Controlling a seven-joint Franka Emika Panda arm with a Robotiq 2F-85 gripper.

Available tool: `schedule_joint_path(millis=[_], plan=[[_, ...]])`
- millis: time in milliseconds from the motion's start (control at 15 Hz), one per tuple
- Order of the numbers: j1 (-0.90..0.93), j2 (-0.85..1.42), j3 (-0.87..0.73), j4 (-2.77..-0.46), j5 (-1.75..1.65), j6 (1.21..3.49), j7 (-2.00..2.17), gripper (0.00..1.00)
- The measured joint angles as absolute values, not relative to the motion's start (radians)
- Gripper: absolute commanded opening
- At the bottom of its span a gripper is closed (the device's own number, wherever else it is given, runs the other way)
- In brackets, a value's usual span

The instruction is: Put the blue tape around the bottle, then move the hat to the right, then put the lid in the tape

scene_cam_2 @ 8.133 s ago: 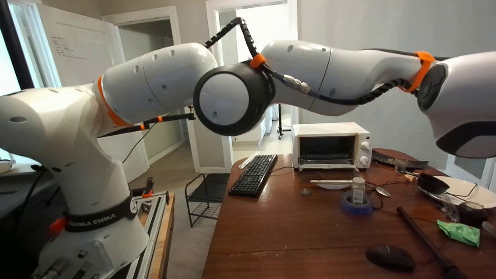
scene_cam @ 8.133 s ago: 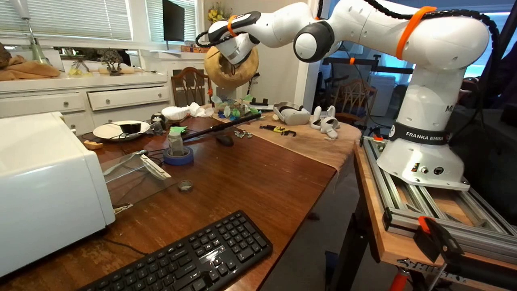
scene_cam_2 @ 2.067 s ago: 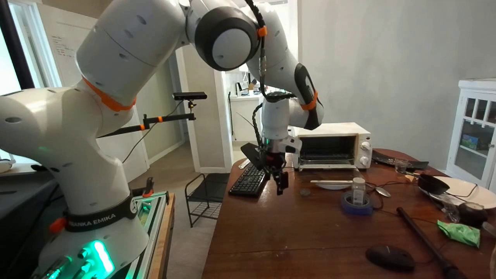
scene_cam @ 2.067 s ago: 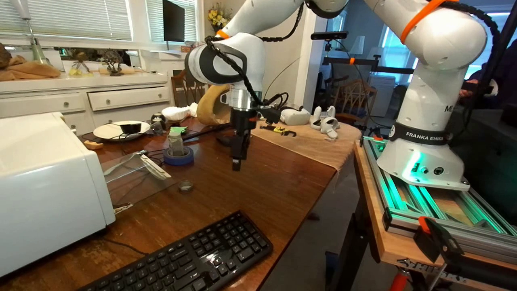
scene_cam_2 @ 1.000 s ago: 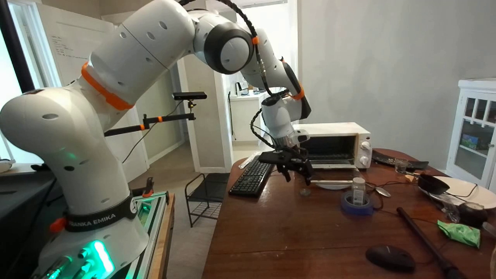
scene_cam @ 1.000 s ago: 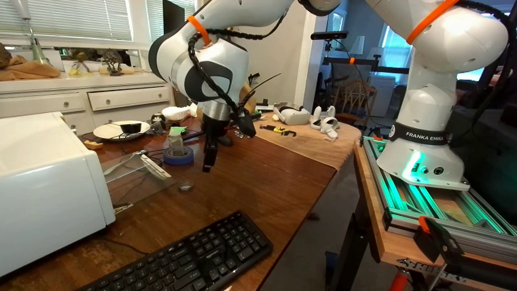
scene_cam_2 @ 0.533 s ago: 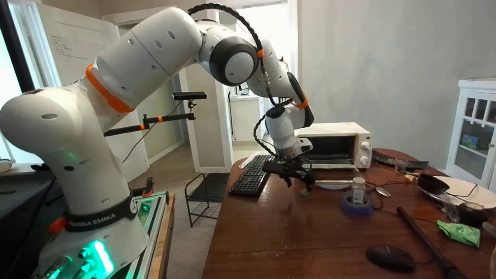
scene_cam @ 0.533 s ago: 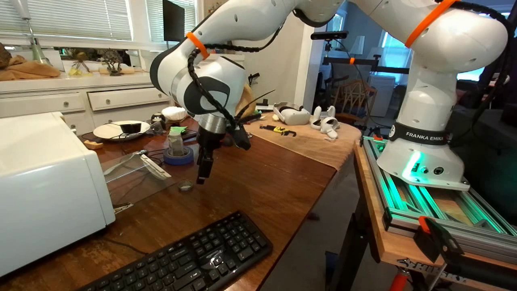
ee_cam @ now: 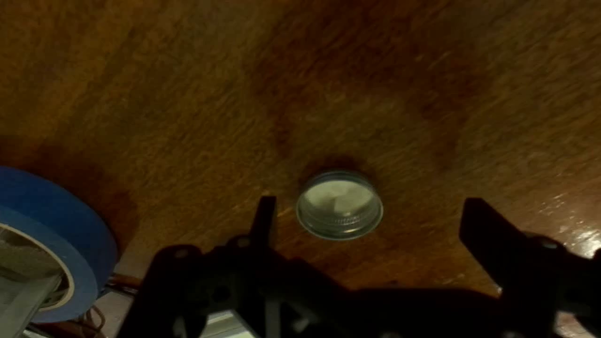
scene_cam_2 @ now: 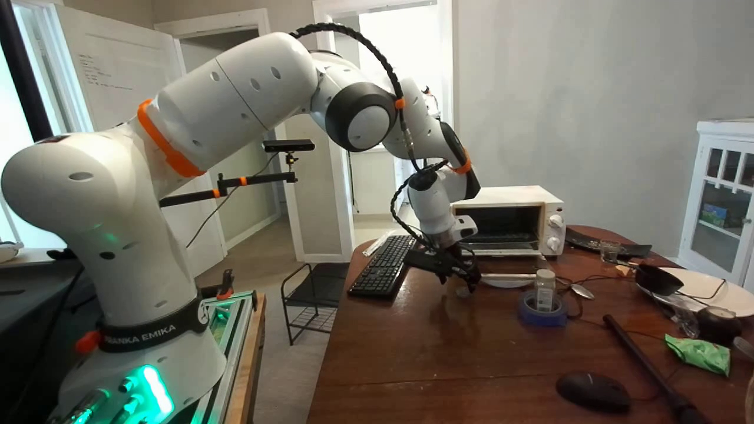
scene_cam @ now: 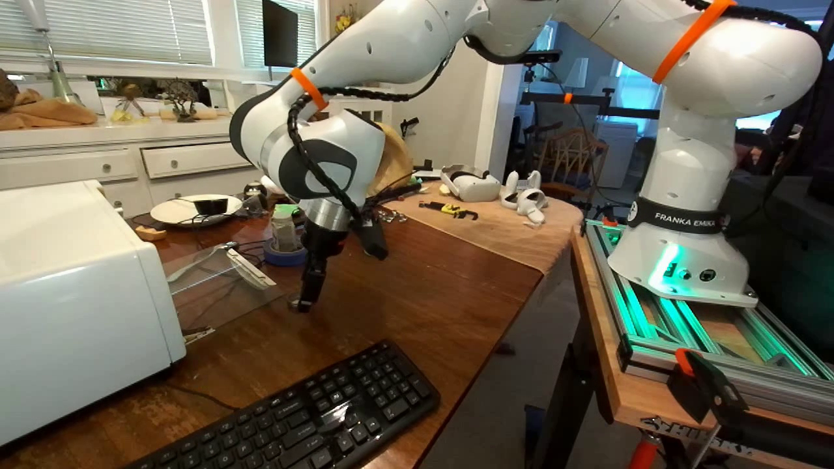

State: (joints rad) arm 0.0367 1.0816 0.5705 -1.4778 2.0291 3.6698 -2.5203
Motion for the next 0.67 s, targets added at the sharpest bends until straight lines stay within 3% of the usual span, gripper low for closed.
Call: schedule_joint_path(millis=[467,533,667], plan=[[0.048,1.157,0.570,-1.355,2.029,3.670,-2.520,0.99],[0.048,1.163,0.570,-1.345,2.029,3.671,-2.520,0.74],[0.048,1.176,0.569,-1.328,2.029,3.672,-2.520,0.68]])
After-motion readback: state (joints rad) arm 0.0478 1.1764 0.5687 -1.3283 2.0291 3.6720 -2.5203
